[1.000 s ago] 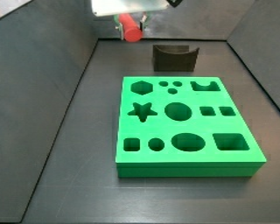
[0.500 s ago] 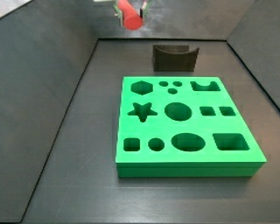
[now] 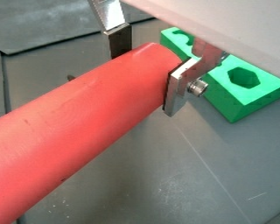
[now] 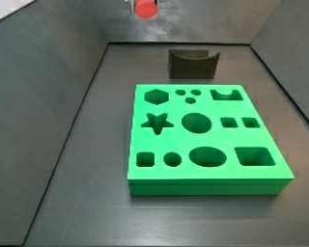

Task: Pick up the oval object. Move up. Place the oval object on the fixture. Regrasp the oval object. Move to above the board. Insert the oval object.
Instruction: Place the oval object on the fixture.

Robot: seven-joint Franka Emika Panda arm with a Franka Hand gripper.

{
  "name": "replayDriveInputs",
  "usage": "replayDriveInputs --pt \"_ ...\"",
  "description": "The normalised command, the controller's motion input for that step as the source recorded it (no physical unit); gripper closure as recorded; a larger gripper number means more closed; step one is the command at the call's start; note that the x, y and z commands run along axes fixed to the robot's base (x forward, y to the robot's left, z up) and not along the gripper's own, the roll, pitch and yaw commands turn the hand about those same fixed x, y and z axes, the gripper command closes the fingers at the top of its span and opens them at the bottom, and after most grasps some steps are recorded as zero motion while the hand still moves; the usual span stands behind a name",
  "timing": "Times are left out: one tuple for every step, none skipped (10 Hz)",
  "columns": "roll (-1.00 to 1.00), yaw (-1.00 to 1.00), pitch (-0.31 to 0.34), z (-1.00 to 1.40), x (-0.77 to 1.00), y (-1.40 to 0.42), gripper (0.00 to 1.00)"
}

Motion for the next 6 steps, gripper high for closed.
replayDriveInputs --pt "-0.17 -0.03 0.037 0.34 -0.01 0.00 1.00" --pt "-0.15 -0.03 0.040 0.19 -0.01 0.00 1.00" --pt "-0.19 -1.00 0.056 0.17 1.00 0.12 1.00" --pt "-0.19 -1.00 0.055 0.15 1.00 0.12 1.00" --pt "-0.23 -1.00 0.107 0.12 1.00 0.12 1.00" --pt "-0.24 -0.86 0.137 0.12 1.00 0.11 1.00"
